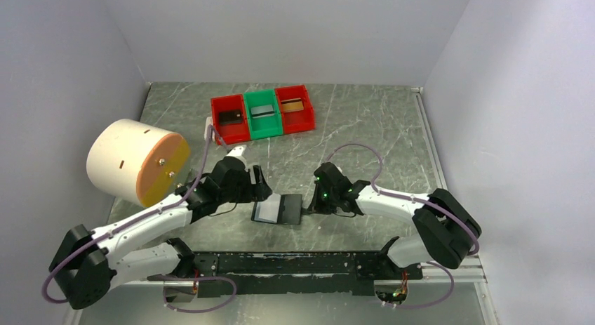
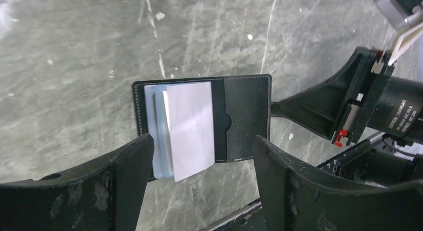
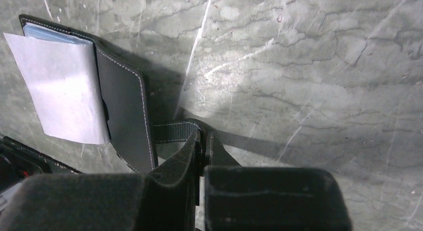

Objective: Take the credit cards out of the card holder

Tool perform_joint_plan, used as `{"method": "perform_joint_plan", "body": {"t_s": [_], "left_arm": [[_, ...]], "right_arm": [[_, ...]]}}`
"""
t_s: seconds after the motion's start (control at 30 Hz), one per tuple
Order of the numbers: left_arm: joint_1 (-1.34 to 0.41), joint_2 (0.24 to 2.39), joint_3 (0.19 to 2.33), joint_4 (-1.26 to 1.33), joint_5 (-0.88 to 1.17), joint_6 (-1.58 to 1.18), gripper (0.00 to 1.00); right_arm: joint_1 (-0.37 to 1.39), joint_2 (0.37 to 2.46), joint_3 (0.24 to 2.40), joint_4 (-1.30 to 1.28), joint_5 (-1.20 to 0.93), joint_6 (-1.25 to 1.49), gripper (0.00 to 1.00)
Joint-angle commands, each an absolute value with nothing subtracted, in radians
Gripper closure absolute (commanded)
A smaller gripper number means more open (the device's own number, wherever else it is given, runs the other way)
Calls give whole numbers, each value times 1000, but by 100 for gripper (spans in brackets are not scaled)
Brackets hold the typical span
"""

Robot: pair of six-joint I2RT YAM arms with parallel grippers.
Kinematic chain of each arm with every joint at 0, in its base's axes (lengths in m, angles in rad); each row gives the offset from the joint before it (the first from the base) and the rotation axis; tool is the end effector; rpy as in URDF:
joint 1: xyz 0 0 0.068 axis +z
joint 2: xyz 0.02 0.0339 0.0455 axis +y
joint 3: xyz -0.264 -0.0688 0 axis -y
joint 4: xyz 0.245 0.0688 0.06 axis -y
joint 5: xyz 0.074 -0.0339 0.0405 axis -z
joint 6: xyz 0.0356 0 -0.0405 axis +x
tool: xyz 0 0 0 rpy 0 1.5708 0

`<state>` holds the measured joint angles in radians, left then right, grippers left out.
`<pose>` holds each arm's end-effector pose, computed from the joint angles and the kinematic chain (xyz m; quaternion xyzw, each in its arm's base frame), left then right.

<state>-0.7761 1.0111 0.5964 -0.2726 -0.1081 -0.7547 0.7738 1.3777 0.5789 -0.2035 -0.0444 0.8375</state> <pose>0.1546 -0.1463 0.2240 -0.0134 0.9029 -0.2605 0.3417 0.1721 0.1704 0.1466 0.0243 0.9593 0.2170 0.1788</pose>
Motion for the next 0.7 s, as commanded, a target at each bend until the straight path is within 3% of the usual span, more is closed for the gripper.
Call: {"method": "perform_joint_plan", "body": {"t_s": [0.0,0.17,0.53,0.67], "left_arm": [[-783,1078,646,-174,37,-712,24],[-781,1154,641,-134,104,-737,24],[-782,1233,633,-197,32,-811,23],[-782,1255,625,-154,100,-794,28]], "right_arm": [[763,1404,599,-194,-37,843,100],[763,1420,594,-192,-32,850,100],[762,1437,584,-184,-27,862,100],[762,1434,585,-188,-22,864,100]]}}
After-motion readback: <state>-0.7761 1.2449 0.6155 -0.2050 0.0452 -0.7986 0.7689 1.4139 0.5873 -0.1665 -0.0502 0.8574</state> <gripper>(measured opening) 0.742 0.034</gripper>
